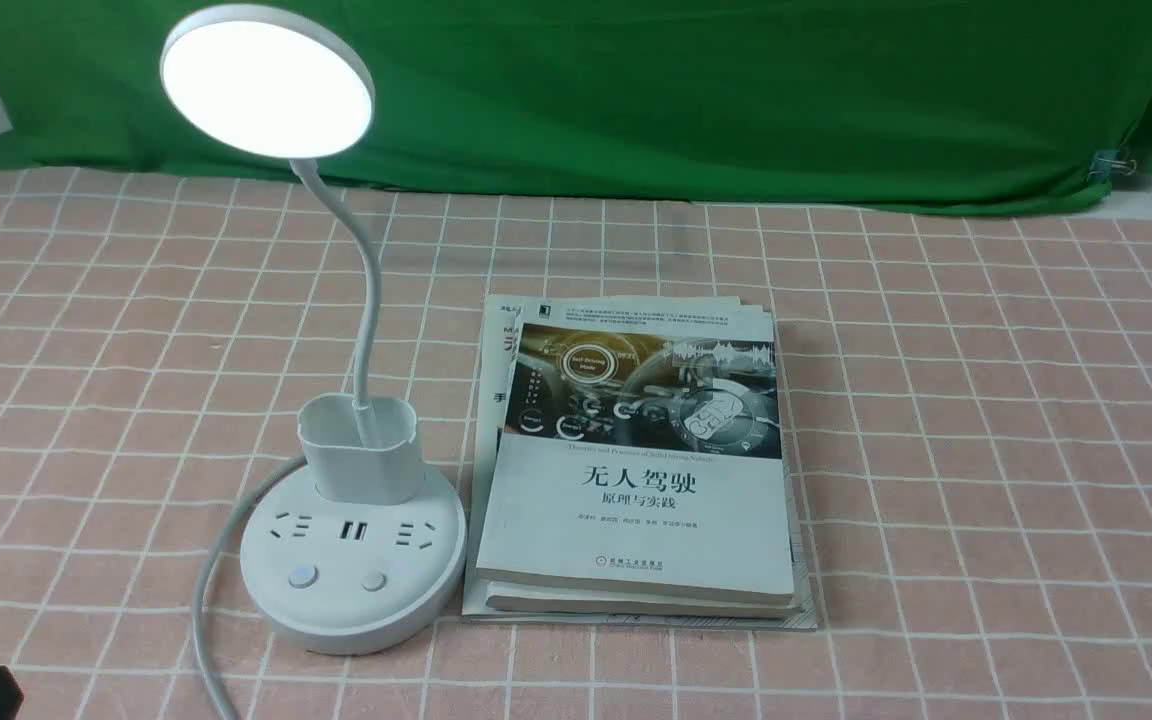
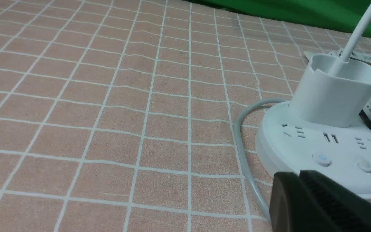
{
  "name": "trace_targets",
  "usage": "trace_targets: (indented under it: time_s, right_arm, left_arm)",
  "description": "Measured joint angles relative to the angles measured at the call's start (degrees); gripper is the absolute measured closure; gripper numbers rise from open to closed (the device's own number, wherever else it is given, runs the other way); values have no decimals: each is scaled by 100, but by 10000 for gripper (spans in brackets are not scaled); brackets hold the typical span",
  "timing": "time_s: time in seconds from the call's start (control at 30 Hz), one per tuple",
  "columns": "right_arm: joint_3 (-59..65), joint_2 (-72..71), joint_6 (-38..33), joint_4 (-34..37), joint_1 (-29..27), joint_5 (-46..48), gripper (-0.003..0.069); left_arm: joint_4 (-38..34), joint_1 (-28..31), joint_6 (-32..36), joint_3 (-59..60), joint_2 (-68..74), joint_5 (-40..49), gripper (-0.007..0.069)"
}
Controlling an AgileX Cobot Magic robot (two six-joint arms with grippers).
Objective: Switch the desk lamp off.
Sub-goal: Use the left arm to press the button switch on the lamp holder
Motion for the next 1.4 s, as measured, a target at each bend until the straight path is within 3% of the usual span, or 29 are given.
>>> trace_targets:
  time_s: [0.47,0.6,0.73,0.9,1.07,1.2,1.4]
  right_arm:
    - [0,0,0,0,0,0,419]
    - [0,0,0,0,0,0,419]
    - [0,0,0,0,0,0,419]
    - [0,0,0,0,0,0,419]
    - [0,0,0,0,0,0,419]
    - [0,0,0,0,0,0,419]
    - [0,0,0,0,0,0,419]
  left_arm:
    - [7,0,6,0,0,-24,619]
    - [-13,0,-2,0,0,-473,619]
    - [-778,0,-165,0,0,-808,619]
    - [-2832,0,-309,0,0,-1308,619]
    - [-3515,0,-279,0,0,-1784,619]
    - [-3390,0,-279,-271,76,-1316,619]
    - [-2110,11,-279,-1947,1593,656,619]
